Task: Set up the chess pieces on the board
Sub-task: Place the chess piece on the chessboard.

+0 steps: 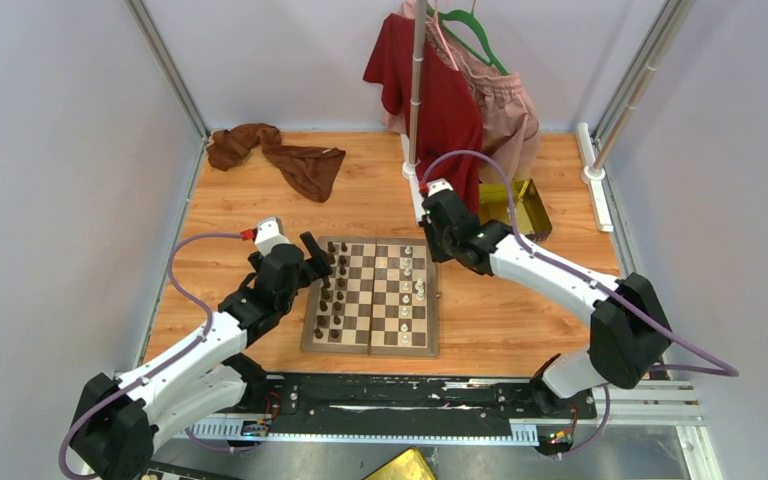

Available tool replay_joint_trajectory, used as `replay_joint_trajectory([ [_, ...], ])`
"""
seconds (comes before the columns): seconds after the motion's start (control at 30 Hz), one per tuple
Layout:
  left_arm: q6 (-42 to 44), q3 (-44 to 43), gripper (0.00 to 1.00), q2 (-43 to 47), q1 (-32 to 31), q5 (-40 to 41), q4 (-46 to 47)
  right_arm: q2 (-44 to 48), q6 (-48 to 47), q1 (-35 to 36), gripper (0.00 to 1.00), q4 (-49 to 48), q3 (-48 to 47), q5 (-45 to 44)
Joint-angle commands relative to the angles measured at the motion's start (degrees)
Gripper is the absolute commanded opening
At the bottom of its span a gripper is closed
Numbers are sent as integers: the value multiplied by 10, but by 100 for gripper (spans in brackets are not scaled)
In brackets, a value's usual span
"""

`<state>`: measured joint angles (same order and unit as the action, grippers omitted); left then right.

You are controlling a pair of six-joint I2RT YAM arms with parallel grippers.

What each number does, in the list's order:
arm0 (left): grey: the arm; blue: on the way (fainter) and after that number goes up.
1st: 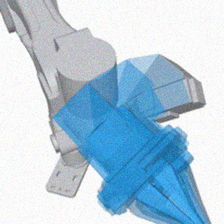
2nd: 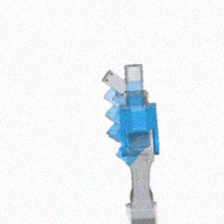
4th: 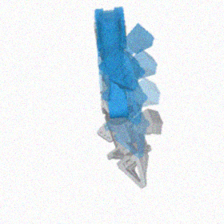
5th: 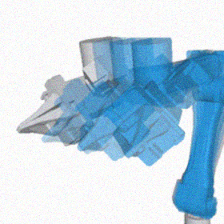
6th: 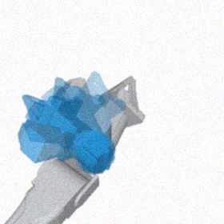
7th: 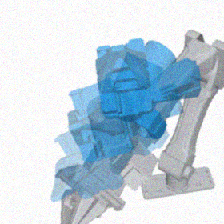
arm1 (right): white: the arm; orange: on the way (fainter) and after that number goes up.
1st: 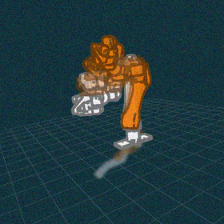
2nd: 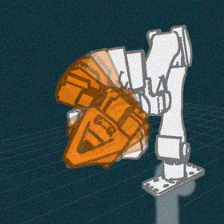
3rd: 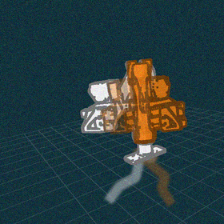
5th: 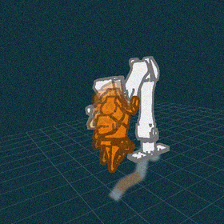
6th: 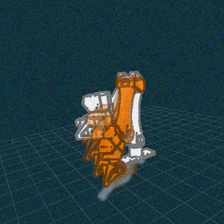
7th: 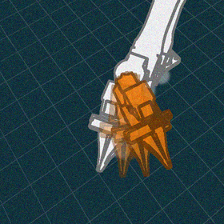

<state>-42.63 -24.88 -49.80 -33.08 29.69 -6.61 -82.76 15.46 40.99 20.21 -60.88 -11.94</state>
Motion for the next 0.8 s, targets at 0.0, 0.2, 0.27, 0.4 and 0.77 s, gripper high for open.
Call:
replay_joint_trajectory([
  [0.0,-5,3,100,14,3,5,-8,-25,10,29,0,11,-1,-2],
  [0.2,-5,3,100,19,3,5,-9,-61,10,52,0,10,-13,-4],
  [0.27,-5,3,100,19,4,5,-9,-70,10,56,0,8,-16,-3],
  [0.4,-5,3,100,19,3,6,-9,-86,10,64,0,6,-20,-3],
  [0.77,-3,6,100,17,3,9,-6,-111,9,74,0,-1,-33,-1],
])
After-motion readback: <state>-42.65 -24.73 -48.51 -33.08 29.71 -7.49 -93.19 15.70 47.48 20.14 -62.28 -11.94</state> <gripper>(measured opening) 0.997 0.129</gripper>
